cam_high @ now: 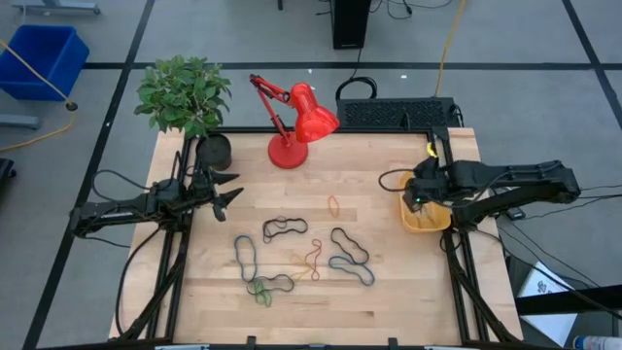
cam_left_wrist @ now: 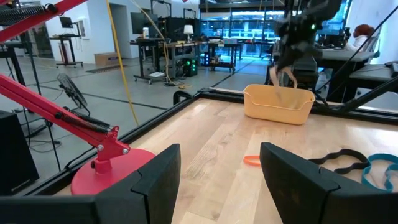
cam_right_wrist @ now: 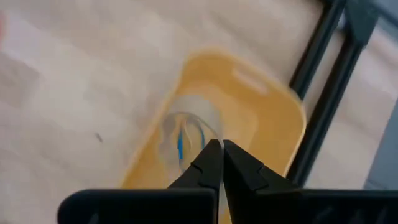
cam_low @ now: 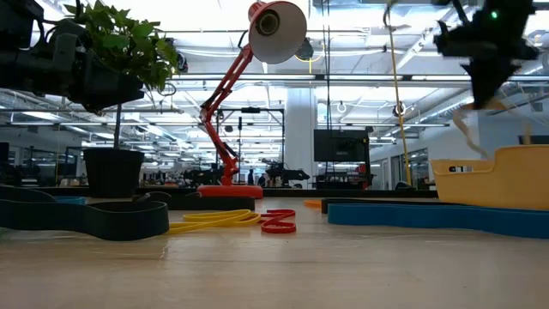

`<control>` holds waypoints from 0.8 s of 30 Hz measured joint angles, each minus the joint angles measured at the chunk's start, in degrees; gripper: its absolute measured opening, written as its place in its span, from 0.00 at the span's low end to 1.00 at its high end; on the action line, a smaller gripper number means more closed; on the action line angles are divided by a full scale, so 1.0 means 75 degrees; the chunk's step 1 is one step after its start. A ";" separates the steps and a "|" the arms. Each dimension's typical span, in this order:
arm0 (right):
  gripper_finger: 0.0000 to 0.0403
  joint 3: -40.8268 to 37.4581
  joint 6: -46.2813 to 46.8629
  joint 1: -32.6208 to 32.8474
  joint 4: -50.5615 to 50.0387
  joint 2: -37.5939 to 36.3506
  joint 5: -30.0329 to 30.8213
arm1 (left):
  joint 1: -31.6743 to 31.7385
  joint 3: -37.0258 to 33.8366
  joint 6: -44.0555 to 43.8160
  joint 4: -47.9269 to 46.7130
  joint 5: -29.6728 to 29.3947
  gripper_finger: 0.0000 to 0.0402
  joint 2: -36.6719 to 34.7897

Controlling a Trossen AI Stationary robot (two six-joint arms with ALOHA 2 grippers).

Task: Pick and place rubber bands into bin
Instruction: Put the white rubber band into the yellow bin

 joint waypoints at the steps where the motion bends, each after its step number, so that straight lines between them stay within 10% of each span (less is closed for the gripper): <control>1: 0.00 -0.0192 0.0006 -0.0027 0.0049 0.0000 -0.0171 | 0.0002 0.0000 0.0000 0.0000 0.0000 0.57 0.0000; 24: 0.27 -0.1704 0.0248 -0.0080 0.1185 -0.0006 -0.1590 | 0.0002 0.0000 -0.0018 0.0052 -0.0002 0.57 -0.0001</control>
